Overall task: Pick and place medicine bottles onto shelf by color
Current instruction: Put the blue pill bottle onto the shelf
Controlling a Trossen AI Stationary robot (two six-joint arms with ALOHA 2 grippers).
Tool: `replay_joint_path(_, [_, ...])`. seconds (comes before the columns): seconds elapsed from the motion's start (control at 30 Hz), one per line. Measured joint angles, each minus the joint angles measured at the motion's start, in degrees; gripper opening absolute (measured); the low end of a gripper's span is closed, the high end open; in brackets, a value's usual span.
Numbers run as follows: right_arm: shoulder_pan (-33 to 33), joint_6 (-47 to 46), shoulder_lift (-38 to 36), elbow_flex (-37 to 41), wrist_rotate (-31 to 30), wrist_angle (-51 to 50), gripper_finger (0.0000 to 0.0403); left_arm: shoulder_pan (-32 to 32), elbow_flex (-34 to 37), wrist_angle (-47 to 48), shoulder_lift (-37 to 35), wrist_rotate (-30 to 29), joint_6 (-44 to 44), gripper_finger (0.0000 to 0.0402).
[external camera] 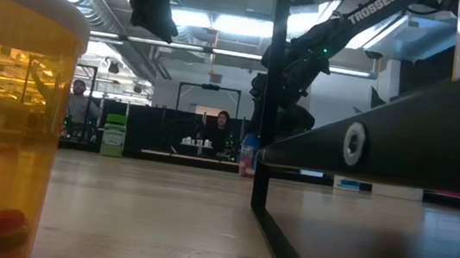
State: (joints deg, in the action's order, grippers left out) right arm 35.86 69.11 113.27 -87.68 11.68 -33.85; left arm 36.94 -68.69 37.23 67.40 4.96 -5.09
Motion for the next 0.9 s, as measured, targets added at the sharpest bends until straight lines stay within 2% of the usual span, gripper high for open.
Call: replay_joint_path(0.9, [0.48, 0.18, 0.0, -0.03, 1.46, 0.0, 0.0282, 0.01, 0.0, 0.02, 0.0, -0.01, 0.01, 0.0198])
